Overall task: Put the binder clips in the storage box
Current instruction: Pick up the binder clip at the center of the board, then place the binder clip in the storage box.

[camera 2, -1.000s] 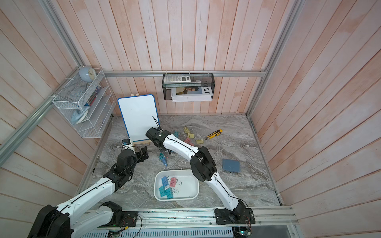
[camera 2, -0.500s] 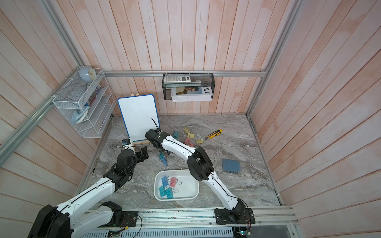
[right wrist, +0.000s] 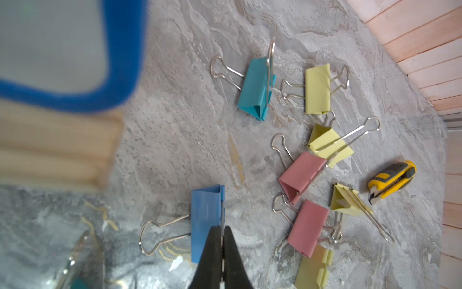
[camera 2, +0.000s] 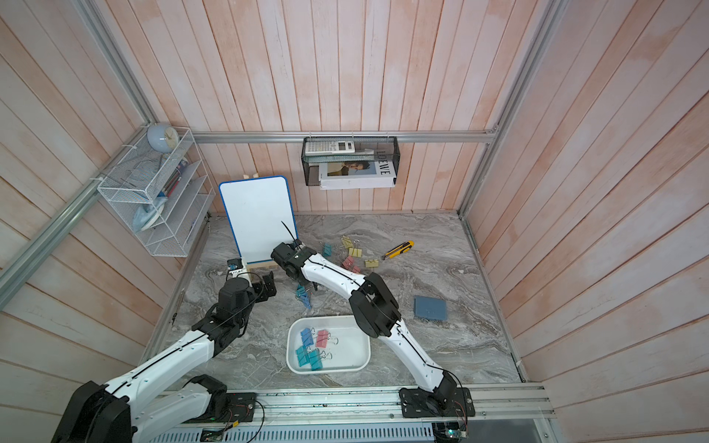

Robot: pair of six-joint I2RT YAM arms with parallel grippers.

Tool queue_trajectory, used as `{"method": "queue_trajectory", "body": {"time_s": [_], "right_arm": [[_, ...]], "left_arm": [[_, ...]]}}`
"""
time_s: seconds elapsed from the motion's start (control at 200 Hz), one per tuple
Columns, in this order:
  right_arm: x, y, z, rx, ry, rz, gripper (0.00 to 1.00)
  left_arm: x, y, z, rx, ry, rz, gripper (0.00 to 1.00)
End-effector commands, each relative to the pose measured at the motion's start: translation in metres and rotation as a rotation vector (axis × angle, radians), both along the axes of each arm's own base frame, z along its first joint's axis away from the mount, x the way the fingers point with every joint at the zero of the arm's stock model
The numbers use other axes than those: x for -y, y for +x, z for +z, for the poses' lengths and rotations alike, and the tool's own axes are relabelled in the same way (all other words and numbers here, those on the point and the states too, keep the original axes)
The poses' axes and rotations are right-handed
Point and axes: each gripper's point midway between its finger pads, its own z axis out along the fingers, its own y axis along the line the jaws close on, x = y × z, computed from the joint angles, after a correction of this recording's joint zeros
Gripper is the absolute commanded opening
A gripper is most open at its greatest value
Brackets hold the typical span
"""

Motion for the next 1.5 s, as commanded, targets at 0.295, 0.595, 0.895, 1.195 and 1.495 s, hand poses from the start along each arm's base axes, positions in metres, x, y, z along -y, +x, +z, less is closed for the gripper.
{"method": "queue_trajectory", "body": {"time_s": [0.295, 0.595, 0.895, 1.195, 1.495], "right_arm": [[0.053, -0.06, 0.11, 0.104, 0.337, -0.094, 0.0], [0.077, -0.147, 0.124, -0.081, 0.886, -0.148, 0.0], [0.053, -0.21, 0.099, -0.163, 1.138, -0.161, 0.0], [-0.005, -0.227, 0.049, -0.297, 1.079, -0.115, 0.0], [-0.008, -0.234, 0.012, -0.36, 1.027, -0.151, 0.0]], "left_arm": [[0.0, 0.002, 0.003, 0.012, -0.006, -0.002, 1.0], [0.0, 0.001, 0.002, 0.008, -0.01, -0.005, 1.0], [0.0, 0.001, 0.001, 0.008, -0.012, -0.005, 1.0], [-0.001, 0.001, 0.0, 0.006, -0.006, 0.002, 1.0], [-0.003, 0.0, 0.002, 0.012, -0.003, 0.006, 1.0]]}}
